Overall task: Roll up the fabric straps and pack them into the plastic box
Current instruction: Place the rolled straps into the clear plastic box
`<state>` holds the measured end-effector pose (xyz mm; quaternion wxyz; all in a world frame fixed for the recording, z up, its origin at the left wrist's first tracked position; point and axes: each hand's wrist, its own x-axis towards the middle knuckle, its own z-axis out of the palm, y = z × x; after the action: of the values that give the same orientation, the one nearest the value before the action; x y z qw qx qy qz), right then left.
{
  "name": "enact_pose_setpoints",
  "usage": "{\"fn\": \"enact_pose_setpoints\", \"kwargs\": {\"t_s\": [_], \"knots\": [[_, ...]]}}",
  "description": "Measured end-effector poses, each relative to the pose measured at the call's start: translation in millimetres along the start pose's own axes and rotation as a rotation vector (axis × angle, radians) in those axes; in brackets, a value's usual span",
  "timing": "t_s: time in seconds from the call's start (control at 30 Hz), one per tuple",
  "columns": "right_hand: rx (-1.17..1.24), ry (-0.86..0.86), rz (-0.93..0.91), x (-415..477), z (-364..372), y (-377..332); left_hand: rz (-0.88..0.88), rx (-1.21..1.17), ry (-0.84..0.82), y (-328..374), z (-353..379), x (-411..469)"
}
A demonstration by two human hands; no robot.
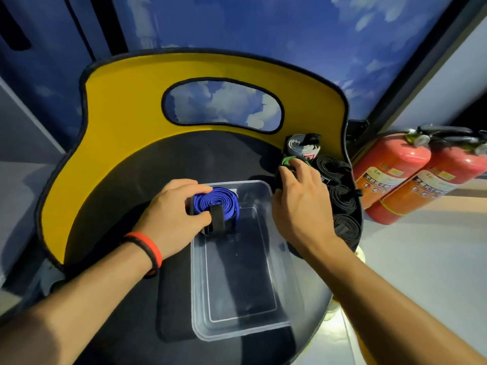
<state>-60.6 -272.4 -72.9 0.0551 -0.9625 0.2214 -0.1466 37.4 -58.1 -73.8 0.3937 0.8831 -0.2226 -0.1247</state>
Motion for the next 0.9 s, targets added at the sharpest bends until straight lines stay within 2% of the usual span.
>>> {"fn": "enact_pose_setpoints", "kwargs": {"t_s": [0.1,0.2,0.33,0.4,0.73,0.9], "knots": [[0.003,0.055,0.027,6,-1,7,0.017,0.021,0.010,1,0,2],[-0.058,-0.036,0.045,8,2,16,0.108,0.010,-0.009,5,1,2],[-0.115,-0.054,0.013,6,5,19,0.346,0.304,-0.045,9,1,-4],[-0.154,-0.042,-0.011,5,6,19,0.386,0.431,-0.078,12,1,-7],[-0.066,0.087,-0.028,5,-7,18,0.294,0.568,-0.081,17,3,-8],[0.160,0.211,-0.138,6,-23,11,0.275,0.488,0.026,18,5,-4]]}}
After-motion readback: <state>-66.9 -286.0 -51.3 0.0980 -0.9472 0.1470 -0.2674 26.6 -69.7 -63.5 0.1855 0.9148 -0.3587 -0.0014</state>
